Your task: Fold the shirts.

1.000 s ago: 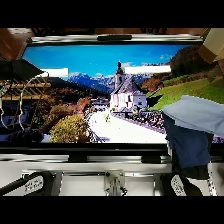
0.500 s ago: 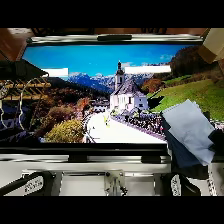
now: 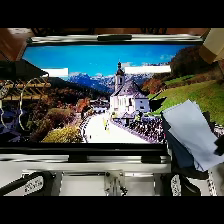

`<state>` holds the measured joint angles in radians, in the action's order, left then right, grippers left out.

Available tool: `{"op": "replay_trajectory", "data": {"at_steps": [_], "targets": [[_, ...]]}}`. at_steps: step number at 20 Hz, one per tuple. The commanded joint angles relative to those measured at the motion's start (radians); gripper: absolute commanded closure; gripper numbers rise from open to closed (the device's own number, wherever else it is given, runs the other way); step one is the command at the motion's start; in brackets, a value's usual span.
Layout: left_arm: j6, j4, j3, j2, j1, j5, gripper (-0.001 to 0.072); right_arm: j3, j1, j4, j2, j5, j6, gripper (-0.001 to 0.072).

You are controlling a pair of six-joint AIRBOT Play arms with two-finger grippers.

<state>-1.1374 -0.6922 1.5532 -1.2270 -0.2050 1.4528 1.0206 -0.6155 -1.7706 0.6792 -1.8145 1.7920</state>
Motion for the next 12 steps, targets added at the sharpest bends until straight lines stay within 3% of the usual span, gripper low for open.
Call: {"op": "replay_trajectory", "data": {"at_steps": [1,4,6,9,11,12], "targets": [[-0.034,-0.047,0.0,-0.001,0.01,-0.053,0.068,0.265,0.003,-0.157,0.084,0.101,-0.162,0.021],[-0.142,-0.293,0.0,-0.003,0.096,-0.149,0.068,0.497,0.095,0.093,0.228,0.214,-0.19,0.0211],[-0.241,-0.51,0.0,-0.014,0.183,-0.159,0.068,0.538,0.245,0.243,0.3,0.322,-0.138,0.0211],[-0.407,-0.848,0.0,-0.062,0.339,-0.112,0.068,0.537,0.595,0.181,0.43,0.402,-0.02,0.021],[-0.423,-0.943,0.0,-0.111,0.418,-0.041,0.0676,0.537,0.76,0.17,0.544,0.402,0.05,0.0208],[-0.42,-0.938,0.0,-0.138,0.445,-0.019,0.0482,0.537,0.798,0.233,0.599,0.402,0.047,0.0208]]}}
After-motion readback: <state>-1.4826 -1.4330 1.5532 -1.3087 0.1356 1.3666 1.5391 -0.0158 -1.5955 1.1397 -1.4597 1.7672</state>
